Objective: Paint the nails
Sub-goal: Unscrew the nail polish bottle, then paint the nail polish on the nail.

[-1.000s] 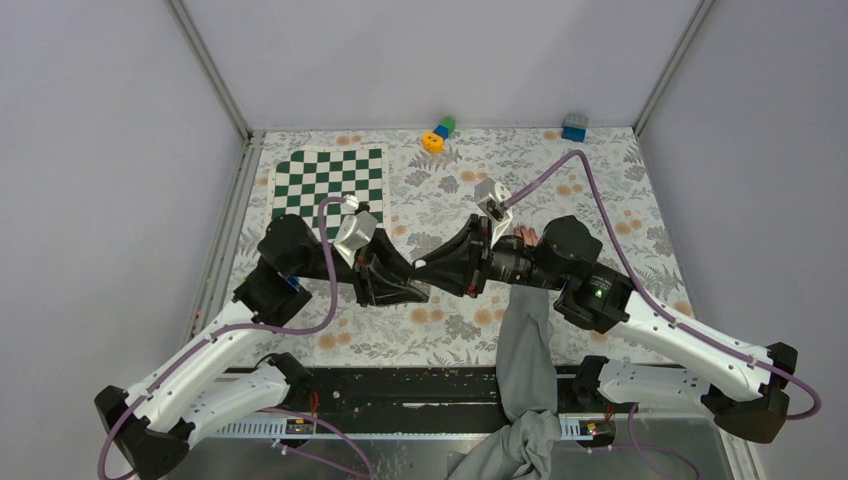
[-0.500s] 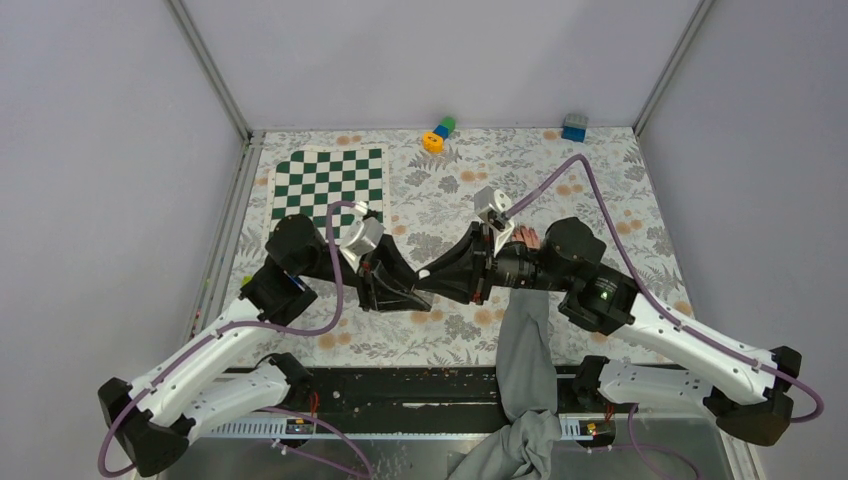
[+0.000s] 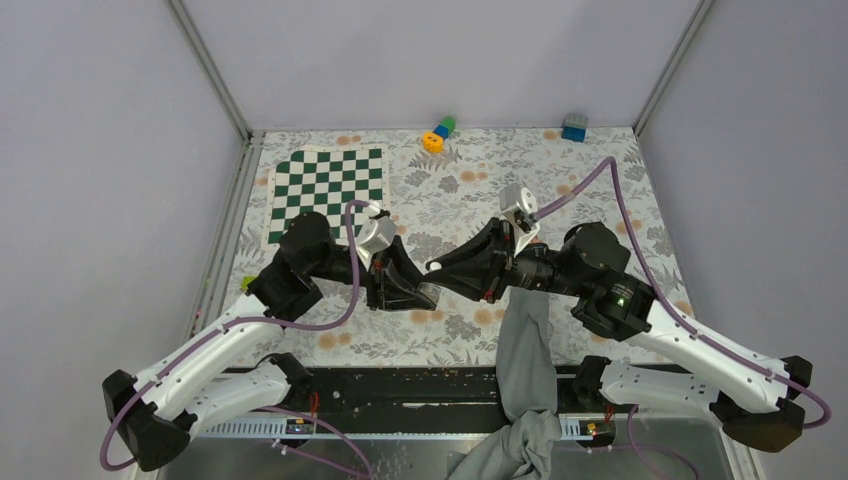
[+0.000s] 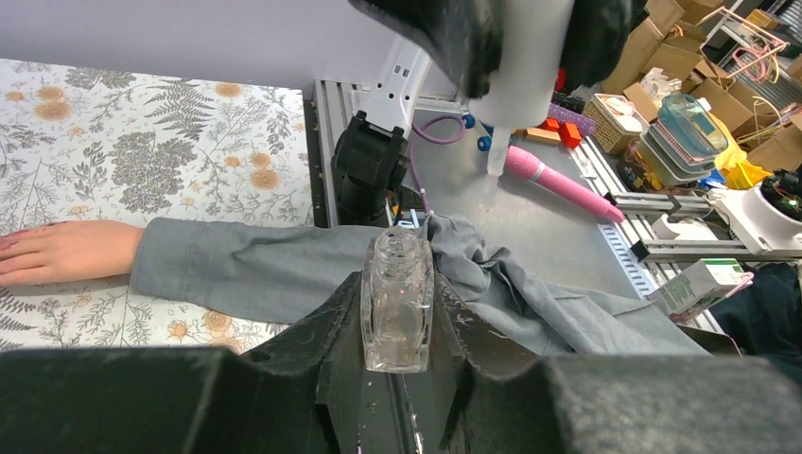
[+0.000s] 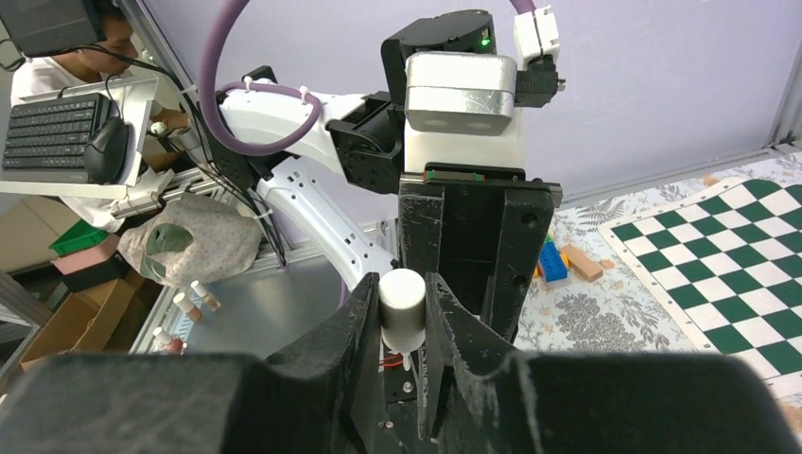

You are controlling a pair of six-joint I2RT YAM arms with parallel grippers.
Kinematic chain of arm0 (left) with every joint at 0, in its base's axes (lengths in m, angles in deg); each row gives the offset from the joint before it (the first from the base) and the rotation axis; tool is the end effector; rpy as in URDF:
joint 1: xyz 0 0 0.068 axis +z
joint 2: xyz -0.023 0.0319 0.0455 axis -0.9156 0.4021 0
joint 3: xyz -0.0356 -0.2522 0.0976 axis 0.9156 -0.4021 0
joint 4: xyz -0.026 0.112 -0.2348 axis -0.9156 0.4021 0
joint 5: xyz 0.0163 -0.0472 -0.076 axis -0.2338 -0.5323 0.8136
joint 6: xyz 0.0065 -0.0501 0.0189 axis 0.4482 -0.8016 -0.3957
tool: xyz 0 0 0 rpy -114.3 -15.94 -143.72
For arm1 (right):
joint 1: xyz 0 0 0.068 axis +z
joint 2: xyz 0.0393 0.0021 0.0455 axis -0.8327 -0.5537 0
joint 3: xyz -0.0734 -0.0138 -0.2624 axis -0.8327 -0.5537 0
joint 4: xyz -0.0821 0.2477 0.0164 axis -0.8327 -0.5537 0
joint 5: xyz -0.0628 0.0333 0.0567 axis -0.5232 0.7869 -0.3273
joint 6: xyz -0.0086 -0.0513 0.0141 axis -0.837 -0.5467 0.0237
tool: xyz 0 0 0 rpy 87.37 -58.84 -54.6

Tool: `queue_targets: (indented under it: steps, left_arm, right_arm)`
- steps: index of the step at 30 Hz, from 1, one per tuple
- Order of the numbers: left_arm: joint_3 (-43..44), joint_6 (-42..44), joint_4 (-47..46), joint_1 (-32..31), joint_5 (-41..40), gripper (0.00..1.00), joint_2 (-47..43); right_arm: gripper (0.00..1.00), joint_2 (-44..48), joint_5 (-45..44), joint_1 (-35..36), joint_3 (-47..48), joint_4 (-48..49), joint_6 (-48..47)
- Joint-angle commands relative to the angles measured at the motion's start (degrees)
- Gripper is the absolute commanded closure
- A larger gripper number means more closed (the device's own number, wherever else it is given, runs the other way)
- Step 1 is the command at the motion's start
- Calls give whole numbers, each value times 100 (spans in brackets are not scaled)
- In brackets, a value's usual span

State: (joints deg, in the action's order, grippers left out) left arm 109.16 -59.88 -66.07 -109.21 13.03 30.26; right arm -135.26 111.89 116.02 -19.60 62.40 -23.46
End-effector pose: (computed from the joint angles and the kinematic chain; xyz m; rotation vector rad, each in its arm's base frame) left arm 0.1234 -0.1569 0.3674 1.2657 1.2970 -1.5565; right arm 0.0854 0.1738 0.4431 -0.8700 1.1475 1.3721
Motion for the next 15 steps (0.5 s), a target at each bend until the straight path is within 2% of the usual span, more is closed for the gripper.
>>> queue_targets:
  steps: [1, 9, 15]
  left_arm:
    - [142, 146, -119, -16, -127, 100, -21]
    - [166, 239, 1, -28, -267, 100, -51]
    - [273, 543, 451, -11, -841, 100, -142]
  right_arm:
    - [100, 124, -260, 39, -71, 402, -4]
    - [100, 321, -874, 39, -228, 411, 29]
    - [100, 418, -1743, -30, -188, -77, 120]
